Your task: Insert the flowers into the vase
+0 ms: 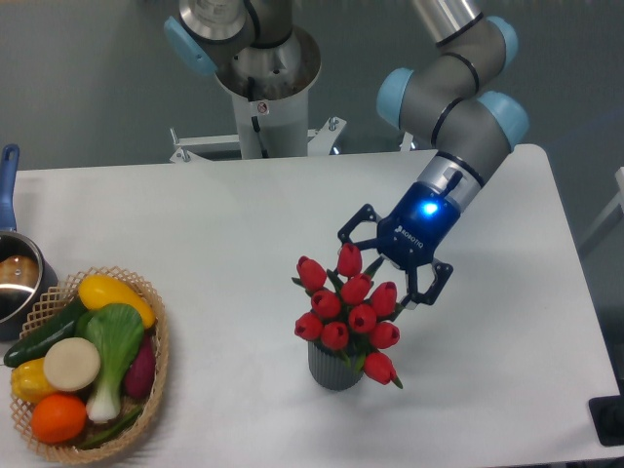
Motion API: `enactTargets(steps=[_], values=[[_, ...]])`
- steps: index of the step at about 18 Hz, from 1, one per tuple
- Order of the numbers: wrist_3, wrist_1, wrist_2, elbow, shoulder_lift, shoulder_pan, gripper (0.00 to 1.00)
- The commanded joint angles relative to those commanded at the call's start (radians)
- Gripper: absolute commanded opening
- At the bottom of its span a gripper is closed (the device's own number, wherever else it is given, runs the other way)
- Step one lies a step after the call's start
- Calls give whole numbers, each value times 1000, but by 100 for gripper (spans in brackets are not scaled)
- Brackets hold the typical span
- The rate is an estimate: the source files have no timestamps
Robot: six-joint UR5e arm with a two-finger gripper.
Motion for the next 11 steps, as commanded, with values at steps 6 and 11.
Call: enactTargets(steps=[6, 11], values=[[2, -2, 128, -8, 64, 83, 100], [3, -2, 407, 64, 85, 115, 100]])
